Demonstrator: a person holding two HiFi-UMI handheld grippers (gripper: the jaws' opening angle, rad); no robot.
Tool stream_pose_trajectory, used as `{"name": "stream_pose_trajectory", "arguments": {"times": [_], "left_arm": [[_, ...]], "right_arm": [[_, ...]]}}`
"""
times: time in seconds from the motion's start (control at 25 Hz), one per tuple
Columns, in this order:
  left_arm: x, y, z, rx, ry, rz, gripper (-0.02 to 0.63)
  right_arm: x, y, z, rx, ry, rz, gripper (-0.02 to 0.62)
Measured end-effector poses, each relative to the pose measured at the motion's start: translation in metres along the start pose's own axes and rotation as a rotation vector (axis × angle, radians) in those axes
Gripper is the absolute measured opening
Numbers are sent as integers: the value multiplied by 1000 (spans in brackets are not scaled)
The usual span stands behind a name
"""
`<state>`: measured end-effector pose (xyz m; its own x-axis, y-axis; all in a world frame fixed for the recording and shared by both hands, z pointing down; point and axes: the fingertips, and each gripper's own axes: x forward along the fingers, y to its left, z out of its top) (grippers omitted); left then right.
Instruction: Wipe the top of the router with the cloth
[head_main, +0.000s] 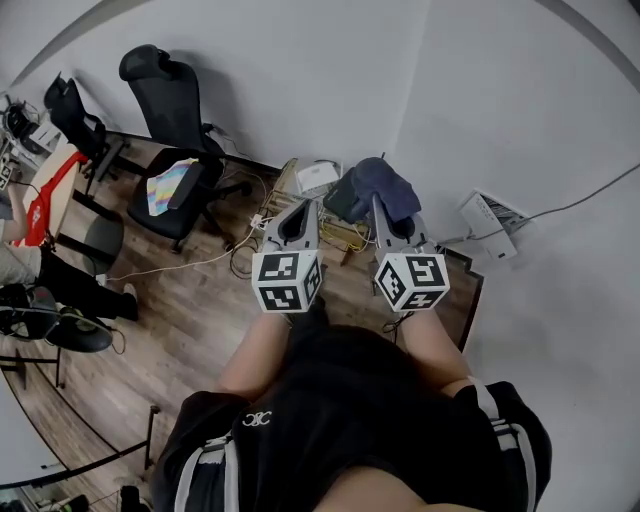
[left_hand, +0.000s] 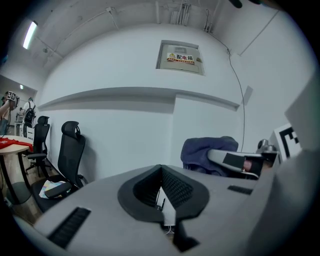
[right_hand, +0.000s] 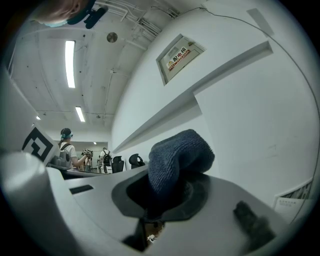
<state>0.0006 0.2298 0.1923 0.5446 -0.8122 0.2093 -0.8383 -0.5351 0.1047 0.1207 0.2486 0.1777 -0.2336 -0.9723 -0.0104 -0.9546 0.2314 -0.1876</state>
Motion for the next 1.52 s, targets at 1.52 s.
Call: {"name": "stream_pose_trajectory", "arguments": {"times": [1.52], "left_arm": [[272, 181, 31, -93, 115, -152, 11]], "right_arm": [[291, -81, -31, -17, 163, -174, 44]]}}
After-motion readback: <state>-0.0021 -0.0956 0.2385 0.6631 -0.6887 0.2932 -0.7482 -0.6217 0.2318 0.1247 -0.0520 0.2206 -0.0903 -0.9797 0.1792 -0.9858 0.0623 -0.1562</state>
